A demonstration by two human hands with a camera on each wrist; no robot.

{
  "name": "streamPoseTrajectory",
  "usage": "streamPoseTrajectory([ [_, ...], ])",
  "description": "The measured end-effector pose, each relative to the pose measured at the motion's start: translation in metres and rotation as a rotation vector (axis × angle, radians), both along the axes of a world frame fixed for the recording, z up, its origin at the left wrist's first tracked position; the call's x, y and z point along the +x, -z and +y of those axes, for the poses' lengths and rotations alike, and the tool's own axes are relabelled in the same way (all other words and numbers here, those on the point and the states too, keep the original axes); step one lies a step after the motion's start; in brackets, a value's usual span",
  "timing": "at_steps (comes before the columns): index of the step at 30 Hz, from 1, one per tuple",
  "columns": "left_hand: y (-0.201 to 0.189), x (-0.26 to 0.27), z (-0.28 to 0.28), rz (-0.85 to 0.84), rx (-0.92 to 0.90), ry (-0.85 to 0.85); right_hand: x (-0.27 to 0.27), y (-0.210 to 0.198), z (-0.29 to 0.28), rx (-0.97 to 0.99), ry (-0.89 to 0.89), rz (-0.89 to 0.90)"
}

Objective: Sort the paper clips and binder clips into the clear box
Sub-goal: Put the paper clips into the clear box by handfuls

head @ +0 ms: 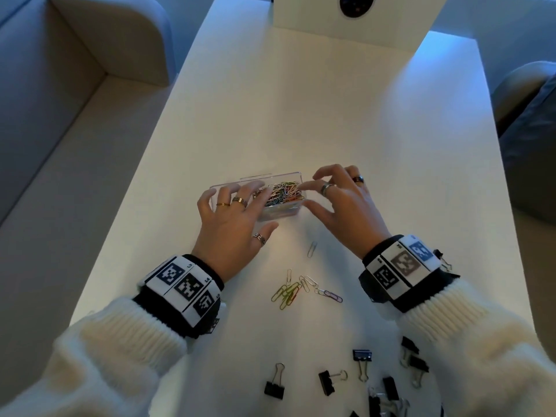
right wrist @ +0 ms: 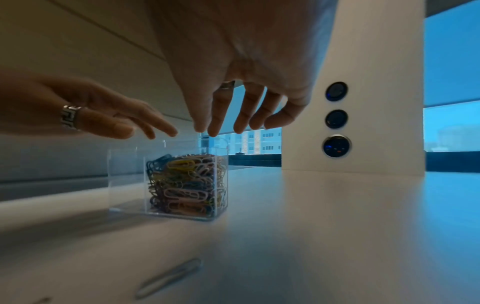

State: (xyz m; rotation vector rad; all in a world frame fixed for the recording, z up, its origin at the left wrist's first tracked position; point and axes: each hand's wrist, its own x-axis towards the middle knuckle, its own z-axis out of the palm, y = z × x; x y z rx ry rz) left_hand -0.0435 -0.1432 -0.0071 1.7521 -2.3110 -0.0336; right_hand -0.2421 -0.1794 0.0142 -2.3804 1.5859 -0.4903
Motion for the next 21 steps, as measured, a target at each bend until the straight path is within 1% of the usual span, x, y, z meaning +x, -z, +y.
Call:
streamPoseTrajectory([
  [2,-0.004,-0.001,0.012,0.139,-0.016,0.006,-0.011,0.002,0.008,0.078,0.026,-0.113],
  [3,-0.005,-0.002,0.019,0.208,0.002,0.031,-0.017,0.005,0.014,0.158,0.007,-0.117],
  [4,-0.004,-0.003,0.027,0.274,0.054,0.071,-0.022,0.009,0.02,0.241,-0.038,-0.079],
  [6,0.001,-0.006,0.043,0.358,0.285,0.119,-0.029,0.021,0.035,0.346,-0.172,0.085],
  [8,0.013,-0.011,0.056,0.315,0.523,0.111,-0.034,0.033,0.047,0.381,-0.266,0.213],
  [10,0.023,-0.018,0.062,0.253,0.622,0.092,-0.038,0.04,0.054,0.35,-0.276,0.254],
  [12,0.028,-0.028,0.065,0.281,0.638,0.065,-0.045,0.042,0.059,0.306,-0.253,0.281],
  [14,0.03,-0.037,0.067,0.334,0.659,0.063,-0.053,0.044,0.068,0.281,-0.266,0.301],
  [16,0.028,-0.045,0.07,0.379,0.681,0.077,-0.058,0.041,0.079,0.302,-0.275,0.287],
  [19,0.026,-0.048,0.07,0.395,0.655,0.058,-0.059,0.036,0.091,0.372,-0.239,0.218],
  [21,0.027,-0.049,0.07,0.343,0.64,0.033,-0.056,0.037,0.094,0.459,-0.135,0.127],
])
